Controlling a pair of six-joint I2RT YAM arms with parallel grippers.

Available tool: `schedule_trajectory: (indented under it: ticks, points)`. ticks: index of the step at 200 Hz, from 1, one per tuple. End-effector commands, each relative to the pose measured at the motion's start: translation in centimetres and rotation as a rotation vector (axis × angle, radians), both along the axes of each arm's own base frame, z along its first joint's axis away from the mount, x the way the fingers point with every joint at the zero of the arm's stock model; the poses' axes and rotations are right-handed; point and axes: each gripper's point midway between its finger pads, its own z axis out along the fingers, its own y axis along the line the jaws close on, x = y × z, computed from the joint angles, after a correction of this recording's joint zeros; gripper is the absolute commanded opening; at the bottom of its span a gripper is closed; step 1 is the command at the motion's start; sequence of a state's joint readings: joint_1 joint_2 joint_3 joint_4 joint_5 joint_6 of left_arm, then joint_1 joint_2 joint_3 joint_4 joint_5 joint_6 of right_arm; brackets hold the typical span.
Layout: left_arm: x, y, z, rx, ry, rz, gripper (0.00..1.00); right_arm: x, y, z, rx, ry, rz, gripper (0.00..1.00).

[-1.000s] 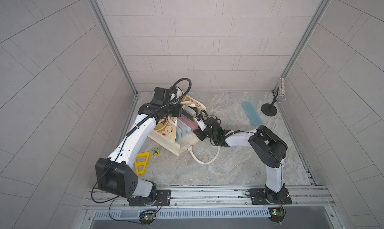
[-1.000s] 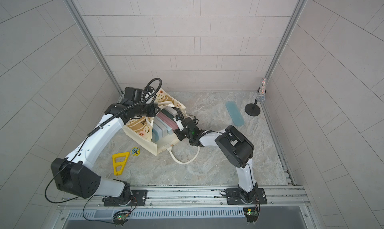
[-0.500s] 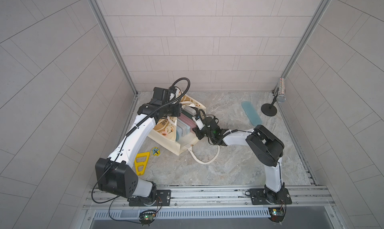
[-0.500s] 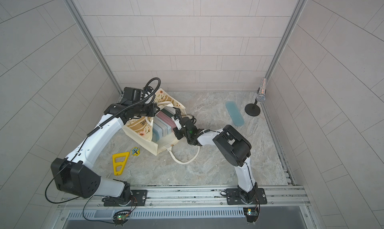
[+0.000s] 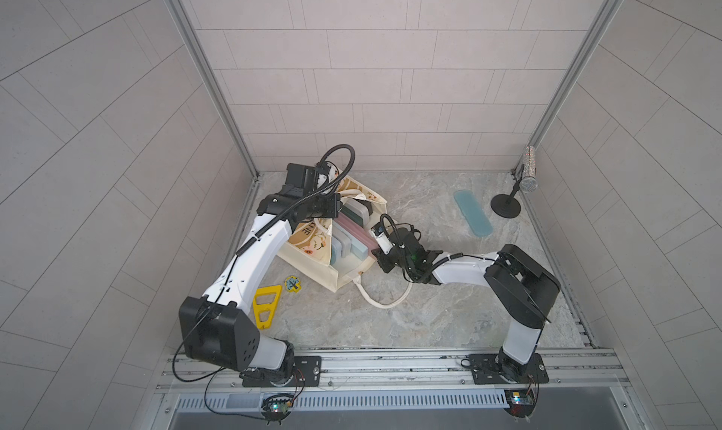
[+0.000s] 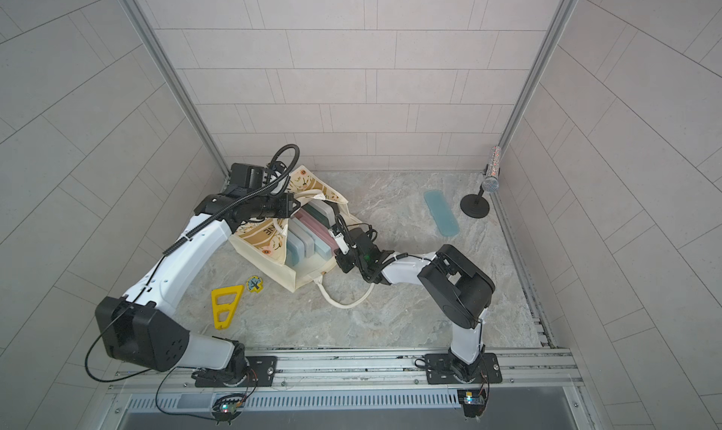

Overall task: Take out the pencil case from the canvas bag
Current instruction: Pick up the pencil case from the canvas bag.

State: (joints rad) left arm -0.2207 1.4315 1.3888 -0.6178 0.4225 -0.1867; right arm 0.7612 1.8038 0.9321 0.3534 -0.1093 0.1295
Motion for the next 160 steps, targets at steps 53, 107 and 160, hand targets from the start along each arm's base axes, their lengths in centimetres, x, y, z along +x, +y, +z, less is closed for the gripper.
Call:
schedule_trajectory:
  ticks: [53,107,160]
  points:
    - [0.4,0.1,2.7,-0.035,-0.095,0.006,0.00,1.1,0.0,-1.0,-0.023,0.009,-0.037,0.40]
    - [0.4,0.2,2.7,-0.036,-0.096,0.006,0.00,1.7,0.3,-0.7,-0.027,0.004,-0.042,0.25]
    - [0.4,0.3,2.7,-0.032,-0.096,0.012,0.00,2.6,0.6,4.3,-0.026,-0.067,-0.038,0.15]
